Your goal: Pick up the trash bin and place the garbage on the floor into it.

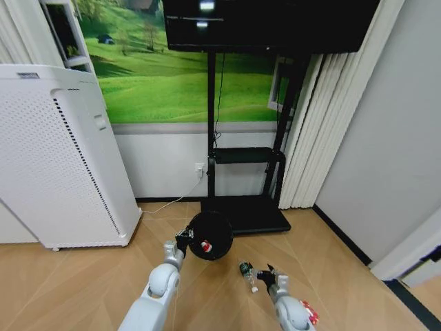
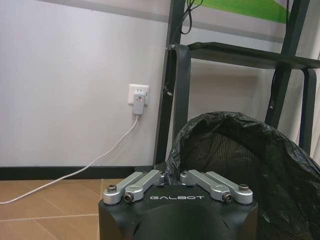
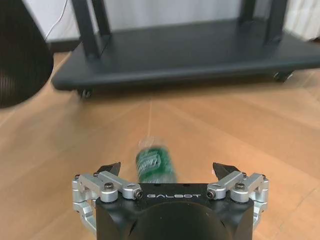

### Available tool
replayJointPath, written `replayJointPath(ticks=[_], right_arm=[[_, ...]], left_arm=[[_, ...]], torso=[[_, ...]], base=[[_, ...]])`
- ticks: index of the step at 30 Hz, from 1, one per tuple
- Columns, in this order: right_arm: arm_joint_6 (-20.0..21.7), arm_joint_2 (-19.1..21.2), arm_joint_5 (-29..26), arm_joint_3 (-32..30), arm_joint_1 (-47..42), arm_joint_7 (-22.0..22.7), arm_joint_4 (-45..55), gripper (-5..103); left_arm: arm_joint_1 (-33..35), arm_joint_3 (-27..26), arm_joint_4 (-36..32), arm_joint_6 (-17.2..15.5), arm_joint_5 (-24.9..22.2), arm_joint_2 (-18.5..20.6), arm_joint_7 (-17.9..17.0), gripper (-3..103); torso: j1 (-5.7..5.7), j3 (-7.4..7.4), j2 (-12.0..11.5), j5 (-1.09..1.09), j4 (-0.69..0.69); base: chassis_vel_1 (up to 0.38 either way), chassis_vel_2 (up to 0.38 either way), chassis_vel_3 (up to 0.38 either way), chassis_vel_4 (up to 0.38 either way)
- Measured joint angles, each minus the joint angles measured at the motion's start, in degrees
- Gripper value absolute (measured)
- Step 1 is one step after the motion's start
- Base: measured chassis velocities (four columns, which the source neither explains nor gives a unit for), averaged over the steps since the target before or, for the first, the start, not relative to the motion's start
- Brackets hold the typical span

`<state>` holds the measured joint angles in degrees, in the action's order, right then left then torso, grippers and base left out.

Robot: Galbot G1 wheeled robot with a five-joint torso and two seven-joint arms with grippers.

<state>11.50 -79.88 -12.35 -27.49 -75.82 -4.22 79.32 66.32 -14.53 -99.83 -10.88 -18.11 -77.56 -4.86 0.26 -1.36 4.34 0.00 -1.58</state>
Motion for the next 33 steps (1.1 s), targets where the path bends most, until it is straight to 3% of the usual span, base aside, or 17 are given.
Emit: replayJointPath(ticks=[5, 16, 27, 33], right_arm=[[-0.81, -1.17, 2.62, 0.49, 4.18, -2.30, -7.32, 100], [-1.65, -2.56, 4.71, 1.31, 12.26, -2.26, -19.30, 100], [-3.38, -4.01, 6.91, 1.13, 15.77, -1.52, -25.27, 103], [-3.82, -4.30, 7.11, 1.06, 15.97, -1.51, -25.88, 85]], left_arm=[[0.02, 0.03, -0.31, 0.03, -0.09, 0.17, 0.49, 6], [0.57, -0.46, -0.41, 0.09, 0.27, -0.01, 1.25, 6], [0.66, -1.28, -0.51, 0.13, -0.15, 0.36, 1.34, 6], [0.19, -1.65, -0.50, 0.16, -0.79, 0.80, 1.46, 6]], torso=[[0.00, 0.00, 0.00, 0.00, -0.01], [0.00, 0.00, -0.02, 0.00, 0.00], [0.00, 0.00, -0.01, 0.00, 0.01], [0.00, 0.00, -0.01, 0.00, 0.00]], base=[[0.000, 0.000, 0.000, 0.000], [0.000, 0.000, 0.000, 0.000], [0.000, 0.000, 0.000, 0.000], [0.000, 0.000, 0.000, 0.000]])
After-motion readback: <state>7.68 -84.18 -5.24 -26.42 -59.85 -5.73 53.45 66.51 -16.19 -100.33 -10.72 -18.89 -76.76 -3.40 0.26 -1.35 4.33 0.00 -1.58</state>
